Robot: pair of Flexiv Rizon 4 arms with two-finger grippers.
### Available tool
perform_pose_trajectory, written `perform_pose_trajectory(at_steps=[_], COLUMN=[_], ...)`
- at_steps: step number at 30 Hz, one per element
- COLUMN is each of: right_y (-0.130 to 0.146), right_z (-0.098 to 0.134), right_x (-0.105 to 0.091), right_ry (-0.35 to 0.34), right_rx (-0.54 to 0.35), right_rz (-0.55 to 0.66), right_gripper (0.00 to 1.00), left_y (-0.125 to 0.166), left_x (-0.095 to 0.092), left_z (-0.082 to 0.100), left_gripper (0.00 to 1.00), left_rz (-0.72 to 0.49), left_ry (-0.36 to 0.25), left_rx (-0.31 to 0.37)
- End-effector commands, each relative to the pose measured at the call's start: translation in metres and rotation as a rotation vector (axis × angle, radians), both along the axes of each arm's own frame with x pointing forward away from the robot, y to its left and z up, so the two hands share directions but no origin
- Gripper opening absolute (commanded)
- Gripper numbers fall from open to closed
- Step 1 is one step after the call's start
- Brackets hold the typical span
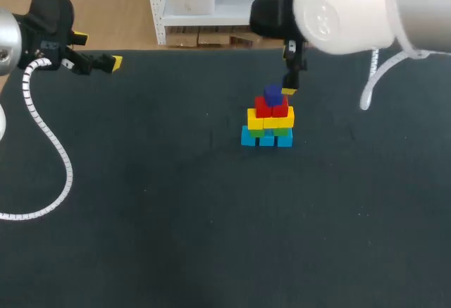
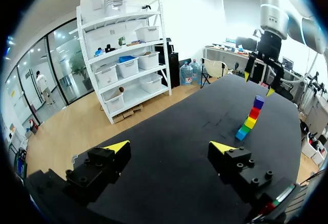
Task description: Place the blue cubes, place green cubes on the blue cubes, place the yellow cubes on the green cubes, then place the red cubes on the yellow cubes, and place purple cube on the red cubes.
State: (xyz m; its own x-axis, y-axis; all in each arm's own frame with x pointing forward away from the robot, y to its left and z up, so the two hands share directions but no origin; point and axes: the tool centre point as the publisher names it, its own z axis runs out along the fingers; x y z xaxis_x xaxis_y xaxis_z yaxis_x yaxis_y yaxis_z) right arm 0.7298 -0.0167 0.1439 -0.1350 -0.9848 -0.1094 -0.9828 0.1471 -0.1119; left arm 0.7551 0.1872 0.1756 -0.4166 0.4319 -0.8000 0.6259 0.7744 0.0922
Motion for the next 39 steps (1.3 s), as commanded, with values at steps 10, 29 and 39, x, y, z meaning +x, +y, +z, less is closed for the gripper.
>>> perform_pose_trajectory(at_steps=[10, 29, 39], right_y=[-0.066, -0.129, -0.165], right_z=[0.016, 0.005, -0.002], right_x=[-0.004, -0.001, -0.001], right_ry=[-0.103, -0.141, -0.174], right_rx=[0.202, 0.352, 0.393], right_rz=[-0.179, -0.419, -0.564], right_gripper=[1.0, 1.0, 1.0], left_y=[0.002, 0.002, 0.002], left_x=[0.0, 0.0, 0.0], left_z=[-0.001, -0.001, -0.001], left_gripper=[1.0, 1.0, 1.0], left_rz=[-0.006, -0.006, -0.006], left_ry=[-0.005, -0.005, -0.005], left_rx=[-0.006, -0.006, -0.006])
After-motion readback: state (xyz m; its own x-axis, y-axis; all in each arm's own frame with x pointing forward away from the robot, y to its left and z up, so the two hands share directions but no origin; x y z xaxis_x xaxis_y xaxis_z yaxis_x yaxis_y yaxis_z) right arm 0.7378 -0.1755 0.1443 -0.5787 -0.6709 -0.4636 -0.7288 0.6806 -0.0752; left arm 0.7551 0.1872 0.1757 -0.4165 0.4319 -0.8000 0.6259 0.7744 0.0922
